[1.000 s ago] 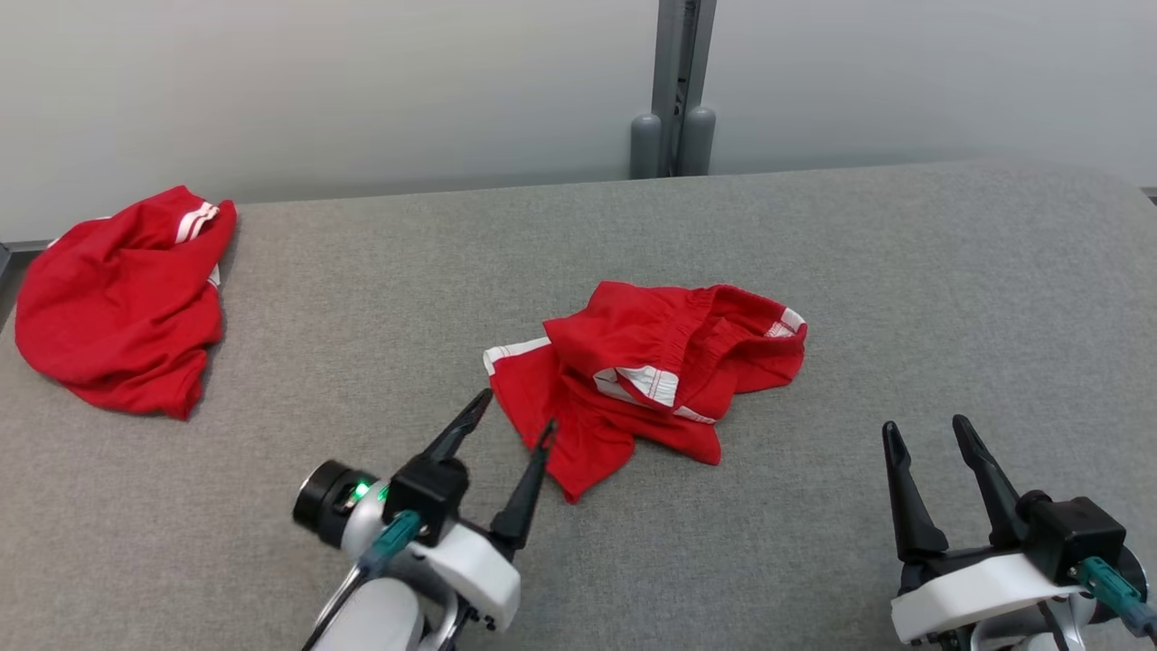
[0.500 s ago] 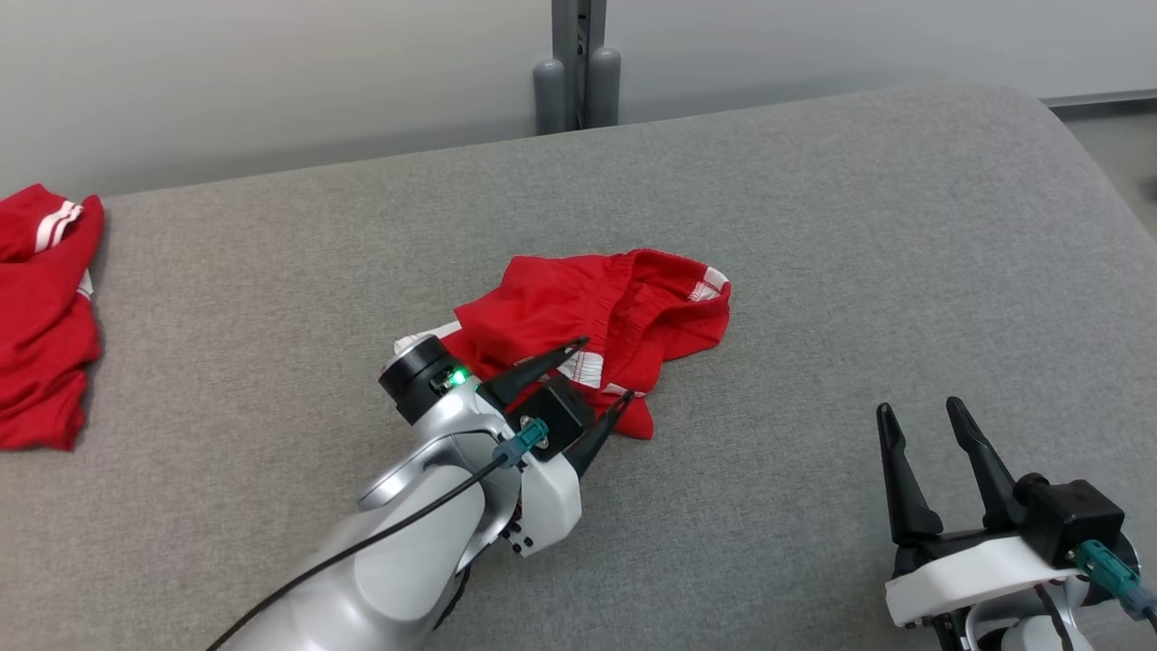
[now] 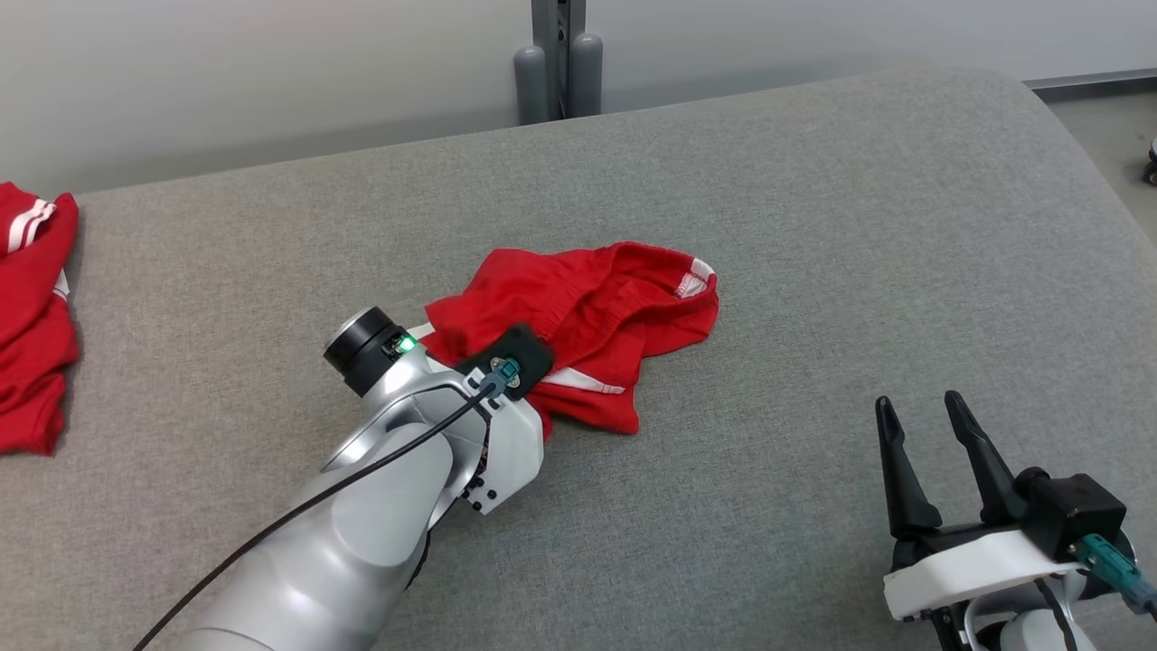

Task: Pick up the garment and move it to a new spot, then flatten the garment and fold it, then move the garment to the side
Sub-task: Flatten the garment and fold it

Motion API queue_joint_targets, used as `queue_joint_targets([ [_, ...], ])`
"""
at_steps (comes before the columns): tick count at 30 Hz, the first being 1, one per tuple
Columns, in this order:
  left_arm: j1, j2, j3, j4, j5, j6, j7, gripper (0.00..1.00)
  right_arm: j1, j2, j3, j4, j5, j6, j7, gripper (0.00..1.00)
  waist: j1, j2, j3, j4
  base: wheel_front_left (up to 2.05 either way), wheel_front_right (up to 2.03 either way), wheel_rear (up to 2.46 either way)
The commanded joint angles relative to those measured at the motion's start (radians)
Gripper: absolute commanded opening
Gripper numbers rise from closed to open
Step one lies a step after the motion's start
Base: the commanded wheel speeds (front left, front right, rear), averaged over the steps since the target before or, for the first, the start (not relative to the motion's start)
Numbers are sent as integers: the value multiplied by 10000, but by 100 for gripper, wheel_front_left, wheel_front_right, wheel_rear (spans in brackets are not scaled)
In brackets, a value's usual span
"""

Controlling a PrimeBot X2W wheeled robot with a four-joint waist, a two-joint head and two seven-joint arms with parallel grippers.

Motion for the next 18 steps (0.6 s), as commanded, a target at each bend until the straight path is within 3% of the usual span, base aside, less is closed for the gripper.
queue_joint_targets([
  [1,-188,45,-35,77,-107,76,38,0,-47,-57,-9,28,59,5,-53,100,0,0,-17,22,0,0,0],
  [11,-373,43,-320,200,-559,341,-231,0,-71,-57,32,32,44,5,-53,100,0,0,-50,144,0,0,0],
  [18,-677,46,-47,60,-1086,770,-758,0,19,-58,-68,18,21,5,-53,100,0,0,-140,283,0,0,0],
])
